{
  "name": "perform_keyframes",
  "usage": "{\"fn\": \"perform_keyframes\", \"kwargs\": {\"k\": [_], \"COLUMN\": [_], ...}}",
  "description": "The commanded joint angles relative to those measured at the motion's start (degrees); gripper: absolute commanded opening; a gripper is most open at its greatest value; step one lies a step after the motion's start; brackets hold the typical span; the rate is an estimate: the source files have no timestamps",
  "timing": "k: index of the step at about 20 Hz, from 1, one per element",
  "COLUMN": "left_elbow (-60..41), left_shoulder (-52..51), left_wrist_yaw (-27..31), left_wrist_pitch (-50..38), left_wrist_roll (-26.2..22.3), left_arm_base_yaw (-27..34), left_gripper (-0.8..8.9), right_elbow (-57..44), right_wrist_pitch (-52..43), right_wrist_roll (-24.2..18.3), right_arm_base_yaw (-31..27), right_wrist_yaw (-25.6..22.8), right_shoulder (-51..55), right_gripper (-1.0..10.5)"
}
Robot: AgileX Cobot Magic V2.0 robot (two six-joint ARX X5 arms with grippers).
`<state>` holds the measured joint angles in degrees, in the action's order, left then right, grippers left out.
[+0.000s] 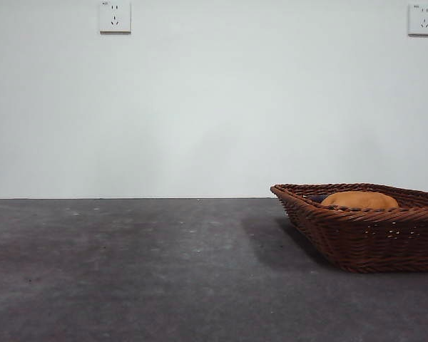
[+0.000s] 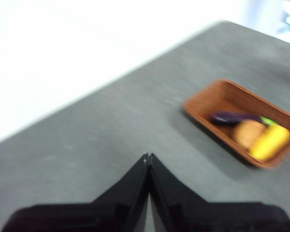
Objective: Help me put the vegetables on the table into the basket
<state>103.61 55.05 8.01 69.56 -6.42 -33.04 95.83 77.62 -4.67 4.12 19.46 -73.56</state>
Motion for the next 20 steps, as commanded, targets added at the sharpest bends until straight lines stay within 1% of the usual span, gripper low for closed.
{"fn": "perform_keyframes", "kwargs": {"k": [1,3,4,6,8,11,13,14,16,20], "left_elbow": [-0.9,-4.7,-8.0,-17.3,-30.2,-50.0,-61.4,-67.4,-77.0,-91.0], "left_shoulder": [-4.5,-9.7,-12.8,-19.3,-26.3,-35.3,-39.3,-41.1,-43.8,-48.4], "left_wrist_yaw": [-4.9,-11.4,-12.4,-12.5,-13.2,-15.8,-16.0,-16.0,-15.9,-15.9], "left_wrist_pitch": [-3.3,-8.4,-12.0,-21.3,-32.0,-42.9,-48.3,-51.5,-56.1,-62.5], "left_wrist_roll": [-5.9,-10.0,-12.0,-15.3,-15.9,-15.4,-13.4,-11.5,-8.9,-4.3], "left_arm_base_yaw": [9.9,18.1,21.0,25.2,28.8,32.0,32.8,33.0,33.1,33.1], "left_gripper": [-0.04,-0.04,-0.04,-0.04,-0.04,-0.04,-0.04,-0.04,-0.04,-0.04], "right_elbow": [-0.3,-0.3,-0.3,-0.3,-0.3,-0.3,-0.3,-0.3,-0.3,-0.3], "right_wrist_pitch": [1.2,1.2,1.2,1.2,1.2,1.2,1.2,1.2,1.3,1.2], "right_wrist_roll": [0.5,0.5,0.5,0.5,0.5,0.5,0.5,0.5,0.5,0.5], "right_arm_base_yaw": [0.0,0.0,0.0,0.0,0.0,0.0,0.0,0.0,0.0,0.0], "right_wrist_yaw": [0.0,0.0,0.0,0.0,0.0,0.0,0.0,-0.1,0.0,-0.2], "right_shoulder": [-0.2,-0.2,-0.2,-0.2,-0.2,-0.2,-0.2,-0.2,-0.2,-0.2], "right_gripper": [0.0,0.0,0.0,0.0,0.0,0.0,0.0,0.0,0.0,0.0]}}
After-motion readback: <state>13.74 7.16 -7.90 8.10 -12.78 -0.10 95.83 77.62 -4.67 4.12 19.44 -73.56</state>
